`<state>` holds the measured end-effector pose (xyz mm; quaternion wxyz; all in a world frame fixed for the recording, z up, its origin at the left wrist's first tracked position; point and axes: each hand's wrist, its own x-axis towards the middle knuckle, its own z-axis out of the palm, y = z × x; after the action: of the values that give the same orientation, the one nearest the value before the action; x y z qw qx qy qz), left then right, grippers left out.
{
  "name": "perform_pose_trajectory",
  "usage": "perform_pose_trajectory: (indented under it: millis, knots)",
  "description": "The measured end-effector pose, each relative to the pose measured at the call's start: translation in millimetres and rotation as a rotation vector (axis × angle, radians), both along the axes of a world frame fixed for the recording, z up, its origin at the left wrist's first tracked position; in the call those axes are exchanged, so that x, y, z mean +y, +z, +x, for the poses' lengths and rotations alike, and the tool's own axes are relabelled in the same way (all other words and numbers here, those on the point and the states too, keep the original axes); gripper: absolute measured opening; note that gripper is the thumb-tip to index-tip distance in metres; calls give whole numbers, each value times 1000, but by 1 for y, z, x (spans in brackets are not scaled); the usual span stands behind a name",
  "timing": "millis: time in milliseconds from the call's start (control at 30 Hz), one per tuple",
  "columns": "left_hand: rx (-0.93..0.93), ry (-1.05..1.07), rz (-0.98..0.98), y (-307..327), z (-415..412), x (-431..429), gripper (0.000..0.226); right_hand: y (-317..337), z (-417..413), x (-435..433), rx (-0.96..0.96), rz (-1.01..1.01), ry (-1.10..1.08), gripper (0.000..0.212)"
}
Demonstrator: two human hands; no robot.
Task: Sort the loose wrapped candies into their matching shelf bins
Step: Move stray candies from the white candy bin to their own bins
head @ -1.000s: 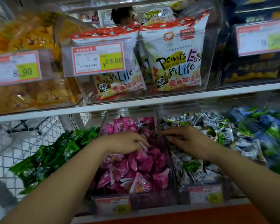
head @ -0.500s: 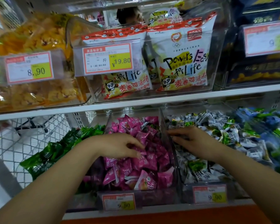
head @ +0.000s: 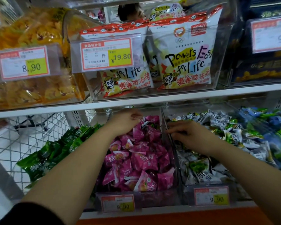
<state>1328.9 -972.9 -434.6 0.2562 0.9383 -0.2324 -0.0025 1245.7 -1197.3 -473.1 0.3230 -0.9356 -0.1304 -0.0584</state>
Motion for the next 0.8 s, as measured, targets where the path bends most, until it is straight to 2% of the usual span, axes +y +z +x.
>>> perform_pose_trajectory:
  millis: [100,233,300,500,633,800]
  knots:
    - [-67,22,138,-12,17,-11,41,2,1,-1,3,12,-12,25]
    - [-40,36,372,-27,33,-9,47,3,-2,-1,-25,28,0,26]
    - [-20,61,365,-28,33,-3,39,1,-3,-1,-28,34,-5,26]
    - [106,-106,331,-11,0,13,25,-2,-3,-2,-38,-4,-14,27]
    - [69,-184,347,-8,-28,22,28,1,-8,1,-16,-9,-11,28]
    - [195,-210,284,-11,-57,38,31,5,-11,4,15,13,-32,30]
